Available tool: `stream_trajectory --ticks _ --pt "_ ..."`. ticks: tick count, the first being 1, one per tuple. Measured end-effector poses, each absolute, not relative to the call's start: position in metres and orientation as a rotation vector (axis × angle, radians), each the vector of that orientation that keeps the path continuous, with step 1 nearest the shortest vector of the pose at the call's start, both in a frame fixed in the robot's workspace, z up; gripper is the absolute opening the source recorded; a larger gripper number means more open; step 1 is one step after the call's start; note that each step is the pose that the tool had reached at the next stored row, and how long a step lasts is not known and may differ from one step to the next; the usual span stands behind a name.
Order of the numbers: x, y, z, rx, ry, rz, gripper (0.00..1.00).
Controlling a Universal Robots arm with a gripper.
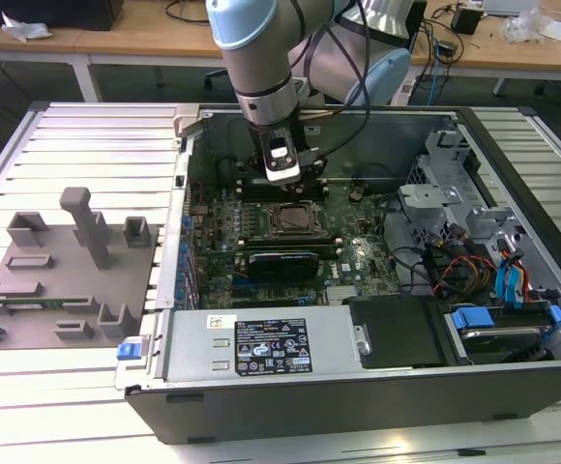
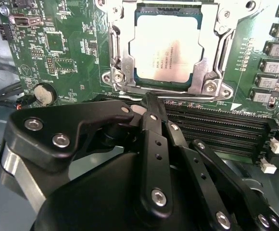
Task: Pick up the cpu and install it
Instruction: 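Install the first cpu locking lever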
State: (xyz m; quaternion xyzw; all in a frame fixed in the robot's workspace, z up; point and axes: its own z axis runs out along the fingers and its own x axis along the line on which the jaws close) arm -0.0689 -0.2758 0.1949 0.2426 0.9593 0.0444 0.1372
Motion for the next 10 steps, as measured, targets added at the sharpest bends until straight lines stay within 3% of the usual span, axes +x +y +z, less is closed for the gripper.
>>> stream_trajectory --ticks 10 --pt "-0.0691 -0.2769 0.1998 0.701 2.773 0.122 0.11"
